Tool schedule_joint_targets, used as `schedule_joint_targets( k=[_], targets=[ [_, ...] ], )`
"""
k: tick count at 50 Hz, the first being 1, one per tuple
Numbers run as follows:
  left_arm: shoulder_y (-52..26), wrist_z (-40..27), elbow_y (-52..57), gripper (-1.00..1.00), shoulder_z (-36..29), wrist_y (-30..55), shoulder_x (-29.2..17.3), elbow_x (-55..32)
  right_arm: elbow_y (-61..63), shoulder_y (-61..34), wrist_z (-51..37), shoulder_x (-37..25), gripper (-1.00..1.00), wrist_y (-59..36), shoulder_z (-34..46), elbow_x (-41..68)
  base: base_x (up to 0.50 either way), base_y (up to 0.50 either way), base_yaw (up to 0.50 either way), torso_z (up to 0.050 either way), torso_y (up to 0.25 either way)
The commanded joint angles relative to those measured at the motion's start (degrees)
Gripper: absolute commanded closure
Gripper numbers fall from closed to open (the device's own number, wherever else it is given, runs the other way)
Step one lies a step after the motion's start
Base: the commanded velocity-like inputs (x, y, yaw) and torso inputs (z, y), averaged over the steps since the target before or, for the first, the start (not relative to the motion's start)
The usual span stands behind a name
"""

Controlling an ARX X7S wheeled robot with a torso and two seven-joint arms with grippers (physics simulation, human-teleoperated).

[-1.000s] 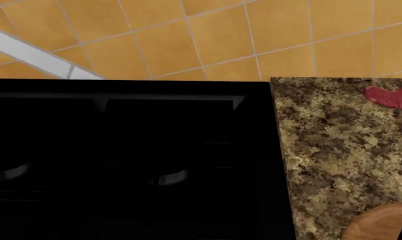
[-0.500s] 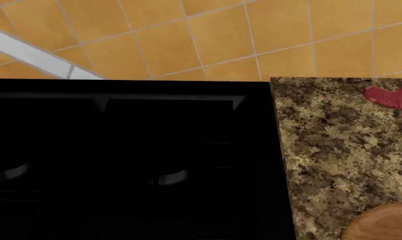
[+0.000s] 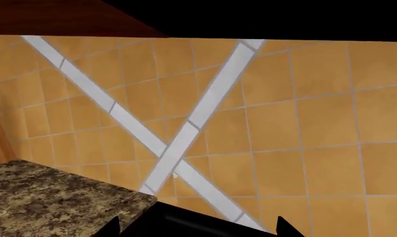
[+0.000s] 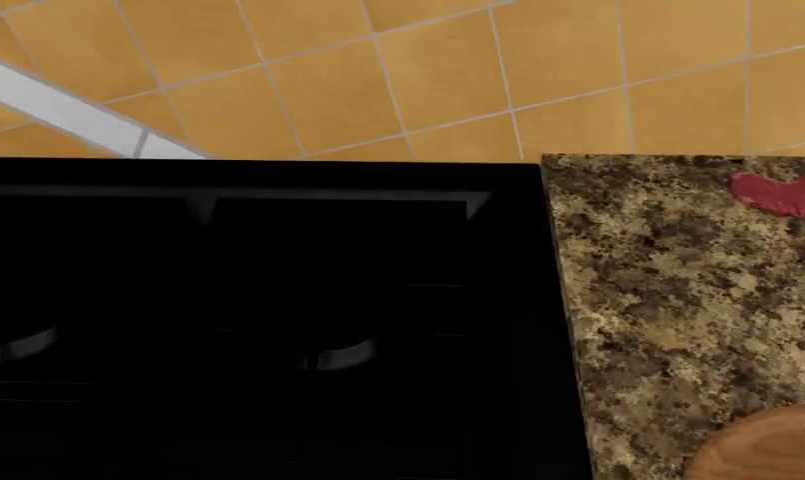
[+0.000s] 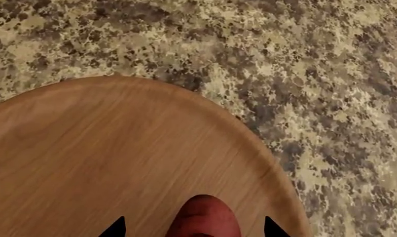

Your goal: Pick the sweet potato from the counter and place it in the microwave.

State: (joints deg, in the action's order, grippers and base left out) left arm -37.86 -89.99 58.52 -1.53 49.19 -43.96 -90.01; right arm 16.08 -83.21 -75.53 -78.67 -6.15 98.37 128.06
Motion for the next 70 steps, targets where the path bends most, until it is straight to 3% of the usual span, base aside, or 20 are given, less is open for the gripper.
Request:
schedule_joint_targets(
  k=[1, 20, 21, 49, 55, 70],
  targets=[
    [0.3, 0.0, 0.1, -1.00, -0.3, -0.1, -0.2, 0.0, -0.6, 1.2, 1.3, -0.1, -1.00, 0.4, 0.5, 1.0, 0.00, 0.00, 0.00, 0.000, 0.000],
    [0.3, 0.0, 0.2, -1.00, 0.0, -0.5, -0.4, 0.0, -1.3, 1.9, 1.7, -0.5, -1.00, 0.8, 0.6, 0.9, 0.00, 0.00, 0.00, 0.000, 0.000],
    [0.4, 0.0, 0.2, -1.00, 0.0, -0.5, -0.4, 0.0, -1.2, 1.9, 1.6, -0.4, 1.00, 0.8, 0.6, 0.9, 0.00, 0.00, 0.00, 0.000, 0.000],
    [-0.5, 0.0, -0.4, -1.00, -0.2, 0.4, 0.3, 0.0, 10.8, -3.4, 5.3, -7.6, 1.00, 2.8, -5.4, -2.9, 0.00, 0.00, 0.00, 0.000, 0.000],
    [-0.7, 0.0, -0.6, -1.00, -0.3, 0.8, 0.4, 0.1, 12.6, -3.1, 2.7, -7.5, 1.00, 8.4, -5.5, -12.0, 0.00, 0.00, 0.00, 0.000, 0.000],
    [0.2, 0.0, -0.3, -1.00, 1.0, 3.2, 2.3, 0.4, 15.3, -4.8, 3.7, -6.4, 1.00, 3.9, -7.0, -21.6, 0.00, 0.00, 0.00, 0.000, 0.000]
  ],
)
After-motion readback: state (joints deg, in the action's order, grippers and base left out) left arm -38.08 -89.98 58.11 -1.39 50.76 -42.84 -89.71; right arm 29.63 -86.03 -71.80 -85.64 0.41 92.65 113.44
